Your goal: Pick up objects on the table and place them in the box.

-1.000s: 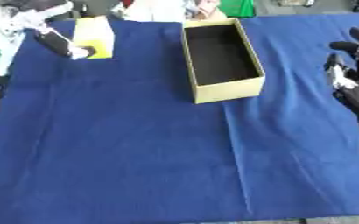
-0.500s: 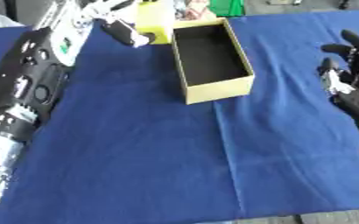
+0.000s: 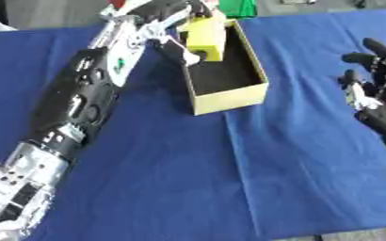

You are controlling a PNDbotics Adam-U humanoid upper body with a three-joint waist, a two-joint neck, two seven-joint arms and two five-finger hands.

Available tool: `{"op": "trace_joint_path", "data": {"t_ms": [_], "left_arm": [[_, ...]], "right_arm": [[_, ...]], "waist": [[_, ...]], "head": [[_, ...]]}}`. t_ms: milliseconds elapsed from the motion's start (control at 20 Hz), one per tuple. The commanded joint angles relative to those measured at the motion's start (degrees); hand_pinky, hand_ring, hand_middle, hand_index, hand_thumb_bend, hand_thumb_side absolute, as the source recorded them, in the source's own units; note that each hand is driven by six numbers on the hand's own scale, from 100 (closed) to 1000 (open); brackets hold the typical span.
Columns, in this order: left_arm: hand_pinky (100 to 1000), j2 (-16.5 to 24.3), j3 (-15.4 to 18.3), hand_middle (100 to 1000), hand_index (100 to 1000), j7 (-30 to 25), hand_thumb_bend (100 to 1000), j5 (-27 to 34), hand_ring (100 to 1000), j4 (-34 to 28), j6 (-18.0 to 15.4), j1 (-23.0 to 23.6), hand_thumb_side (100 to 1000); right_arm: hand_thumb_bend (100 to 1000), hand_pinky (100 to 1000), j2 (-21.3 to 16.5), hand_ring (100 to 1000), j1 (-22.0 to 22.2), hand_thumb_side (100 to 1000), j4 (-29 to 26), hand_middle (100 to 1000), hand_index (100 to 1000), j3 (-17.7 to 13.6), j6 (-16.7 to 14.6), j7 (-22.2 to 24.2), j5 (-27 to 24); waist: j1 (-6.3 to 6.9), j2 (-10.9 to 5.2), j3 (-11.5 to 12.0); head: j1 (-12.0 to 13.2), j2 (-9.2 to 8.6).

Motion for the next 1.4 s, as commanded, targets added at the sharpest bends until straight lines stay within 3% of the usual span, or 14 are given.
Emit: {"op": "trace_joint_path", "data": {"t_ms": [50,250,500,800,1100,1350,1400], "left_arm": [[817,-0.48,-0.74,694,852,0.56,227,-0.82,983,-0.03,-0.69,-0.58,226],[848,-1.26,-1.88,798,911,-1.97,228,-1.53,1000,0.53,-2.10,0.10,244],[890,-1.32,-2.71,872,945,-9.05,256,-0.05,1000,-0.05,-3.65,0.25,248],[929,0.02,-3.05,954,978,-10.44,276,3.02,1000,-3.14,-2.77,-0.10,313],[931,1.19,-3.82,959,980,-10.68,295,4.72,1000,-5.41,-2.48,-0.05,301],[912,4.55,-3.78,915,958,-9.65,231,11.23,1000,-10.66,-1.85,0.94,246],[903,5.50,-3.82,898,954,-9.45,184,13.36,1000,-12.27,-1.35,1.51,247]], "right_arm": [[100,775,-0.28,1000,-0.87,257,-0.89,764,972,-0.09,-0.09,0.27,-0.17],[100,775,-0.24,1000,-0.87,256,-0.84,764,972,-0.07,-0.06,0.27,-0.12],[100,775,-0.22,1000,-0.78,256,-0.78,764,972,-0.13,-0.05,0.18,0.00],[100,775,-0.26,1000,-0.71,258,-0.68,764,972,-0.25,-0.04,0.09,0.05],[100,775,-0.26,1000,-0.64,260,-0.59,764,972,-0.35,-0.09,0.03,0.10],[100,775,-0.55,1000,-0.32,262,-0.50,764,972,-0.91,-0.12,-0.46,0.25],[100,775,-0.64,1000,-0.31,268,-0.54,764,971,-1.04,-0.19,-0.55,0.29]], "waist": [[-0.15,-0.83,-0.14],[-0.08,-0.76,-0.08],[-0.15,-0.79,0.13],[-0.16,-1.06,0.55],[-0.23,-1.30,1.07],[-0.38,-1.61,2.54],[-0.39,-1.69,2.91]], "head": [[-0.06,-0.55],[-0.22,-0.56],[-0.33,-0.44],[-0.52,-0.53],[-0.90,-0.72],[-1.64,-0.62],[-1.77,-0.63]]}}
